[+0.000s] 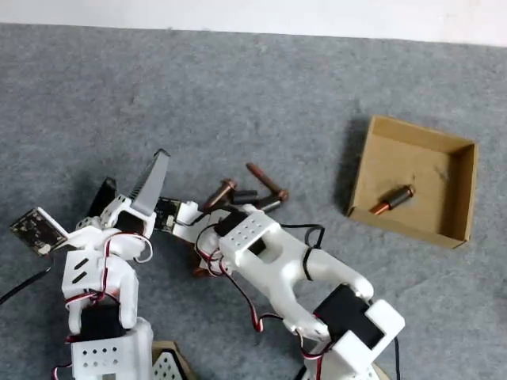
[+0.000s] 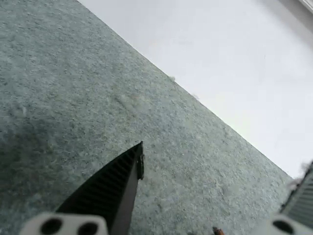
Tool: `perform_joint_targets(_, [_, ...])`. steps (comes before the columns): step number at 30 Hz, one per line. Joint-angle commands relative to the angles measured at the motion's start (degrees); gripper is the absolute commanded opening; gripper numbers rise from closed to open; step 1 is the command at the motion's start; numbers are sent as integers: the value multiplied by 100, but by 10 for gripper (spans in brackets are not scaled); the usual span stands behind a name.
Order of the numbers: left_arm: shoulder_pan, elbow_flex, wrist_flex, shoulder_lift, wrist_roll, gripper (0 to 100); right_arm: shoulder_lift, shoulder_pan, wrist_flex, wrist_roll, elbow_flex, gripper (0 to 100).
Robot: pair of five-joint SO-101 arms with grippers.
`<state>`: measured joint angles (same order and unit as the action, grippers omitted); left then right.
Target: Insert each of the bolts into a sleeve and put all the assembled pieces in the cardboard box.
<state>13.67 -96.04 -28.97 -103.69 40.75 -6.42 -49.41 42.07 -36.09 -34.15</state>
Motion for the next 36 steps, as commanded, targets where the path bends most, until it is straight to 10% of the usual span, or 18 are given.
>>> perform_joint_targets(1, [66, -22, 0, -92, -26, 453, -655, -40, -40, -149, 338, 274])
perform_joint_targets(8, [66, -22, 0, -92, -26, 453, -866, -31, 426, -185, 1059, 265])
perform_joint_targets(15, [66, -31, 0, -92, -26, 453, -866, -31, 435, -176, 1059, 5])
perform_joint_targets(36, [57, -48, 0, -92, -26, 453, -110, 637, 998, -149, 884, 4])
